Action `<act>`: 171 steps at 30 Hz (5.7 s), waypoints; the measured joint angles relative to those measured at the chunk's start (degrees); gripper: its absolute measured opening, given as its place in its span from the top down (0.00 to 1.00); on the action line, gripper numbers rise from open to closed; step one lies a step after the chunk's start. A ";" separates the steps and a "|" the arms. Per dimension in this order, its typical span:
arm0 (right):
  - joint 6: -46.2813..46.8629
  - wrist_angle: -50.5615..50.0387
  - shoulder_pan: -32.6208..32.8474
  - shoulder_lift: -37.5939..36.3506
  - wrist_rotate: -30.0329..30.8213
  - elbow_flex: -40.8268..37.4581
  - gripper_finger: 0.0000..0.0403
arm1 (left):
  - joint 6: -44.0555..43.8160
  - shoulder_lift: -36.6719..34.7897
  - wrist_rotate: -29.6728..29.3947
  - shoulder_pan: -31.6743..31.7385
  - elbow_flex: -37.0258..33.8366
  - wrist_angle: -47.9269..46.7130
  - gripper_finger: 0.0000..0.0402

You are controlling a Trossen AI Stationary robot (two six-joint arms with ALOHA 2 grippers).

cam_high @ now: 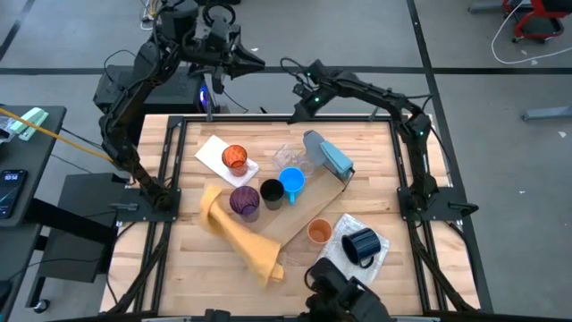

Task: Stack small to large cups/mugs on shelf
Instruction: Put the transparent mug on the shelf

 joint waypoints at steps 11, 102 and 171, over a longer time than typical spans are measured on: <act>-0.19 -1.04 0.55 4.38 -0.36 0.02 0.63 | 0.04 0.00 0.00 0.00 0.00 -0.27 0.84; -1.29 3.44 7.26 9.37 6.99 0.60 0.99 | 3.06 0.04 0.00 0.22 0.04 -2.48 0.82; -5.08 -47.29 43.86 -19.72 40.85 -1.29 1.00 | -4.96 -2.27 0.02 7.89 0.02 10.81 0.85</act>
